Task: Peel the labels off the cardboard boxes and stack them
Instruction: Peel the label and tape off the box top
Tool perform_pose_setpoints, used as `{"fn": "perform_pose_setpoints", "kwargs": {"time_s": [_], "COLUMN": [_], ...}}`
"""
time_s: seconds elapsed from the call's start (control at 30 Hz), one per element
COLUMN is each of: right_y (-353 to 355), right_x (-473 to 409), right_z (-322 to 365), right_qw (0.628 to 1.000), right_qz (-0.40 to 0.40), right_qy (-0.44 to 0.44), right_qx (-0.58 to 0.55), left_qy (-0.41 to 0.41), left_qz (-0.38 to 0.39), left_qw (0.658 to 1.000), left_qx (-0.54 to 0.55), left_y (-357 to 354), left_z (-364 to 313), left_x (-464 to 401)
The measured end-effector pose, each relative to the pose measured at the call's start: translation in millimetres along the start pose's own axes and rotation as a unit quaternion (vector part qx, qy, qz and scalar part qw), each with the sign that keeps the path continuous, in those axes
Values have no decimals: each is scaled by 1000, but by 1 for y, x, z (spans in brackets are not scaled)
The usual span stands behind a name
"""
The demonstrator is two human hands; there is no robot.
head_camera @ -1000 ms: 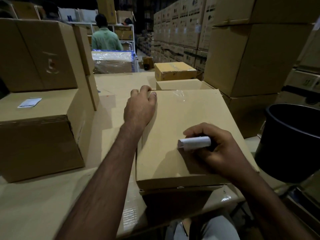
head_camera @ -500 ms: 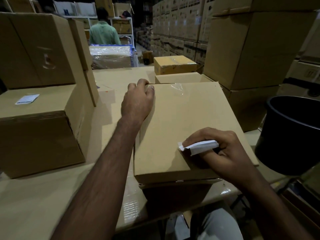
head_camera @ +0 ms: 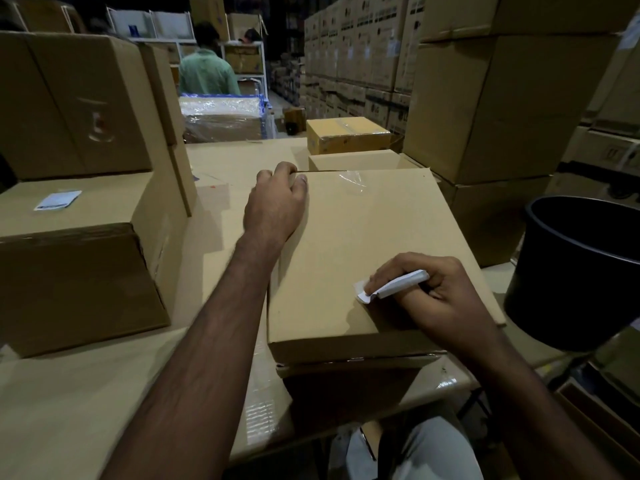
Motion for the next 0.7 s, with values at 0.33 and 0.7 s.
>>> {"fn": "perform_pose_setpoints", "kwargs": {"time_s": [0.33,0.7], "right_y": [-4,-4], "right_x": [-2,0], "right_z": [-2,-2], "right_qw": [999,998], "right_qz": [12,27], "right_qy": [-25,-44], "right_qx": [-23,-26], "left_qy": [-74,-43], "left_qz": [-12,79], "left_qw": [996,975], "left_qx": [-51,-203], "left_y": [8,-17], "left_z": [-23,-33], "left_x": [14,117]}}
Point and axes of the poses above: each hand's wrist, its own x-axis away from the middle knuckle, its own y-axis out of the back of the hand, z = x × y, the point moved 8 cm from there along -x, towards the middle knuckle, and after that the axes turned 15 degrees about x, right-handed, at the moved point
